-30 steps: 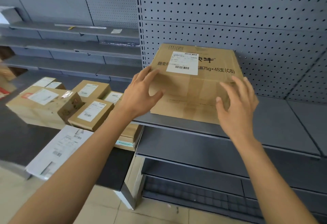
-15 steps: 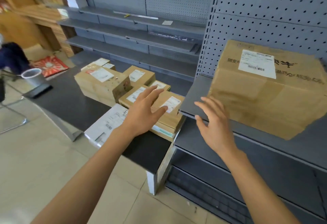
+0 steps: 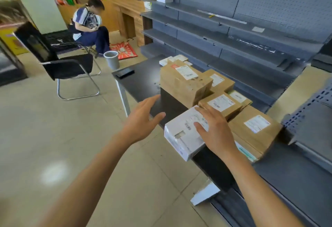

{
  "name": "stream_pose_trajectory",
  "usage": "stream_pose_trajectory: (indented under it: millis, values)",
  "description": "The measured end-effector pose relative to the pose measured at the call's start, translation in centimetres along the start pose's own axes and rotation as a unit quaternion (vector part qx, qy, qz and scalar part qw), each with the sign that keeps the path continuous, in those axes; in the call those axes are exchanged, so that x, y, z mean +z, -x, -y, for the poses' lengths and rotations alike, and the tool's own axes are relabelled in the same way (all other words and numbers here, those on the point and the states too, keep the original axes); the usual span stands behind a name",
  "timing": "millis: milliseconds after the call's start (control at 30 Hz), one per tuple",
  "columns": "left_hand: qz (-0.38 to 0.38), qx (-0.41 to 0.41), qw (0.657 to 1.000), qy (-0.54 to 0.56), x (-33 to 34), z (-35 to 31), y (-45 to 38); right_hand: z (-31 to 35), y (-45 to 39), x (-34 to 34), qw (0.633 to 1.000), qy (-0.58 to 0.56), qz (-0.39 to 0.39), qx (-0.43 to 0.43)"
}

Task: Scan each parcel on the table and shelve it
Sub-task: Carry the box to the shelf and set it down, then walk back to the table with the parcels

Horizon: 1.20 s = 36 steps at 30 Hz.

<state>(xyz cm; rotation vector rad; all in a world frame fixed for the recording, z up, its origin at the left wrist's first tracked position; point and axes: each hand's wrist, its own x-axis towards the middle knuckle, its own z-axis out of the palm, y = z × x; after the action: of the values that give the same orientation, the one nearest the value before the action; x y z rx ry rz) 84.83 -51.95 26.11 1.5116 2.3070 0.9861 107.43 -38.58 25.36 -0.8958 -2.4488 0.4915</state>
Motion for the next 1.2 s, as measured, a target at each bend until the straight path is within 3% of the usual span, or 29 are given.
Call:
stream_pose_trajectory:
  millis: [333, 667, 1200]
  values:
    - [-0.054, -0.051, 0.997, 0.002, -6.3, 9.2, -2.2, 7.6, -9.9, 8.5, 0.993, -0.092, 0.060, -0.035]
    - [-0.079, -0.092, 0.993, -0.001, -9.9, 15.8, -12.3, 8.5, -24.0, 15.1, 0.983, -0.149, 0.082, -0.070]
    - [-0.102, -0.153, 0.983, 0.003, -15.0, 28.5, -22.5, 13.2, -40.4, 25.4, 0.975, -0.141, 0.149, -0.083]
